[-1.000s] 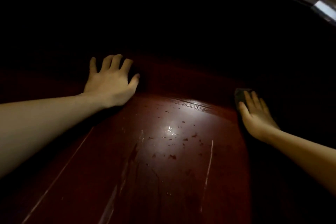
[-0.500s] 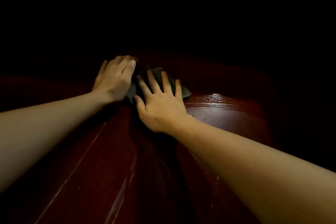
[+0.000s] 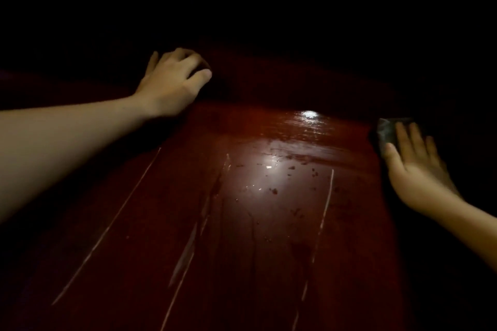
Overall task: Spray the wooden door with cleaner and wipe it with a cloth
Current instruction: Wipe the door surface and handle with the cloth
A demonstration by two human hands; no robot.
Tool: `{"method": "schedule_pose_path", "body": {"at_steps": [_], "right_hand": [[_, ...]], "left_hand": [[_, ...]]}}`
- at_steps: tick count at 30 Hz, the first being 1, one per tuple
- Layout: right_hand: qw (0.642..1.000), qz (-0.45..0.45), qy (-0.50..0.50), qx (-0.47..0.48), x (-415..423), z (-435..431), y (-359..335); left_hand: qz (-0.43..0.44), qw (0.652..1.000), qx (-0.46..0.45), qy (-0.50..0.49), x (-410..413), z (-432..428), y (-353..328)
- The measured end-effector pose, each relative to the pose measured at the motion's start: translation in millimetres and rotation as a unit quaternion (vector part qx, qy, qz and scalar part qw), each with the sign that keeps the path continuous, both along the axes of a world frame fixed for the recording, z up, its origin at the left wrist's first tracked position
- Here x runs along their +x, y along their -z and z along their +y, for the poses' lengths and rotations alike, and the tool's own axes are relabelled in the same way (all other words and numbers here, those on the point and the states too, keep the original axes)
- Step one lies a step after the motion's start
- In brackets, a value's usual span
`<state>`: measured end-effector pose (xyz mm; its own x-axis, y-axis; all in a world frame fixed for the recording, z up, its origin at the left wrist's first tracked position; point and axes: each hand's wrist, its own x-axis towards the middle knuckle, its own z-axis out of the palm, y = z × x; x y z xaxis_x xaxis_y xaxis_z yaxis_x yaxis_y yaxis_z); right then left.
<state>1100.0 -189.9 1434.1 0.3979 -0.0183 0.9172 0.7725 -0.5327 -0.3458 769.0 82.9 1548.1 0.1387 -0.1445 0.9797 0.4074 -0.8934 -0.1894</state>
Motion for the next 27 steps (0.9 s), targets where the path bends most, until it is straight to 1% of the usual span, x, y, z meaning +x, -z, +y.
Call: {"method": "schedule_pose_path", "body": {"at_steps": [2, 4, 6, 8, 13, 16, 19, 21, 23, 25, 27], "right_hand": [[0.999, 0.026, 0.000, 0.039, -6.3, 7.7, 6.2], [0.996, 0.057, -0.012, 0.066, -31.0, 26.5, 5.8], [0.998, 0.042, -0.013, 0.048, -64.9, 51.5, 3.0], [1.000, -0.005, -0.020, 0.011, -108.5, 86.5, 1.6], [0.989, -0.123, -0.042, -0.065, -234.0, 186.4, -3.3], [0.968, -0.214, -0.063, -0.118, -309.4, 247.3, 3.3], [0.940, -0.275, -0.071, -0.190, -366.5, 290.5, 6.5], [0.928, -0.289, -0.066, -0.225, -381.2, 298.6, 3.8], [0.923, -0.301, -0.057, -0.234, -377.2, 294.0, 5.3], [0.927, -0.305, -0.047, -0.214, -357.7, 281.5, 11.6], [0.942, -0.279, -0.037, -0.181, -329.1, 261.7, 18.9]], "left_hand": [[0.039, 0.998, 0.016, 0.044, -7.3, -3.1, 4.4], [0.063, 0.996, 0.018, 0.066, -22.9, 5.3, 12.1], [0.074, 0.996, 0.020, 0.056, -44.1, 25.5, 23.5], [0.076, 0.995, 0.018, 0.054, -73.2, 48.8, 38.4], [0.031, 0.996, -0.006, 0.085, -141.7, 102.0, 68.2], [0.015, 0.994, -0.002, 0.104, -161.6, 118.7, 80.9], [-0.012, 0.989, -0.006, 0.145, -172.4, 125.9, 88.6], [-0.033, 0.986, -0.016, 0.165, -181.0, 131.7, 95.0], [-0.039, 0.988, -0.009, 0.152, -190.8, 139.7, 105.0], [-0.040, 0.991, 0.004, 0.127, -197.2, 148.3, 114.6], [-0.068, 0.990, 0.003, 0.127, -199.9, 152.9, 120.4]]}}
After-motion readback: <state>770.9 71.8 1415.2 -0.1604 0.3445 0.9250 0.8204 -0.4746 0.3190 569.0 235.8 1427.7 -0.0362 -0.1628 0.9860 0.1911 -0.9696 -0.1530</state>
